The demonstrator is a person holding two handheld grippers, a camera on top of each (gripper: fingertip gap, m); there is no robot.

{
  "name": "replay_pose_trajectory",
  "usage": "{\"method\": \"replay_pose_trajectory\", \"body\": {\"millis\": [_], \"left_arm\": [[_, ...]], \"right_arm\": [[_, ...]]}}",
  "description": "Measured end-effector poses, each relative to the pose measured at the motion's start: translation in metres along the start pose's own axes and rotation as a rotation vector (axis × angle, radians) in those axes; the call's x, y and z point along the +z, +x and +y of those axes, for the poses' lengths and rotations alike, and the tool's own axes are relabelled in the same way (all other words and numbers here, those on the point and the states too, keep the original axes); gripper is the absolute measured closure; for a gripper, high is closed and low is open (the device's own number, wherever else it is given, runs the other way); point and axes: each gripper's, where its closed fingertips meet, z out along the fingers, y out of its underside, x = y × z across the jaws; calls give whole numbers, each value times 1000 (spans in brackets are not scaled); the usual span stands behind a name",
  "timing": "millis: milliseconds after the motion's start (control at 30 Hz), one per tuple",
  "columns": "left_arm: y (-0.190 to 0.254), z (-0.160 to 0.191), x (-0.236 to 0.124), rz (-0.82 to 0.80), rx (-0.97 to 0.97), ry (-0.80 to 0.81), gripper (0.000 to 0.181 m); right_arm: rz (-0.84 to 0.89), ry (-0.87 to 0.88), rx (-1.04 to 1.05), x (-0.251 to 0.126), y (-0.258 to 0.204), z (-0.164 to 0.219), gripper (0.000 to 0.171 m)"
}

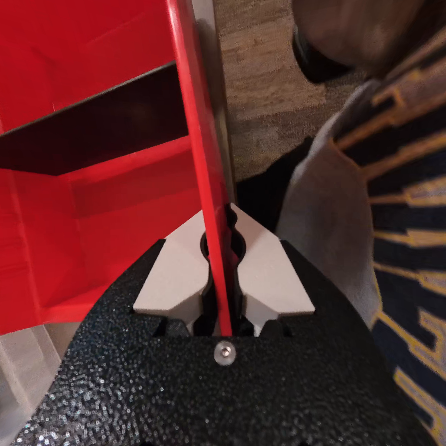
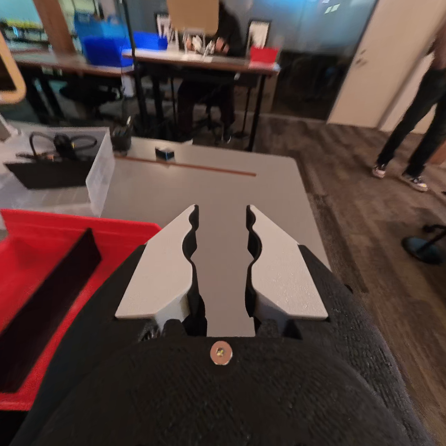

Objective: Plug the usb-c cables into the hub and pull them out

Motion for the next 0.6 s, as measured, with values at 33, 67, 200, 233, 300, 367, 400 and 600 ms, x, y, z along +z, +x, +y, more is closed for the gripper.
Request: {"method": "replay_pose_trajectory", "body": {"millis": [33, 67, 200, 233, 300, 367, 400, 600], "left_arm": [[-7, -15, 12, 2, -1, 1, 178], [-13, -29, 24, 6, -1, -1, 178], [-37, -77, 67, -34, -21, -5, 179], [-42, -87, 74, -45, -35, -11, 179], [-55, -105, 85, -59, -86, -22, 179], [-74, -121, 98, -82, -155, -48, 179], [-86, -129, 105, -98, -185, -50, 179], [-152, -164, 141, -183, -284, -55, 179]], "right_arm": [[12, 43, 21, -6, 6, -4, 135], [18, 70, 40, -8, 11, -5, 135], [29, 4, 51, -2, 25, 16, 134], [38, -21, 46, 0, 28, 22, 134], [50, -43, 31, 1, 32, 28, 133], [72, -41, 14, -2, 38, 30, 133], [85, -37, 8, -5, 42, 30, 133], [114, 23, 81, -27, 66, 28, 133]]}}
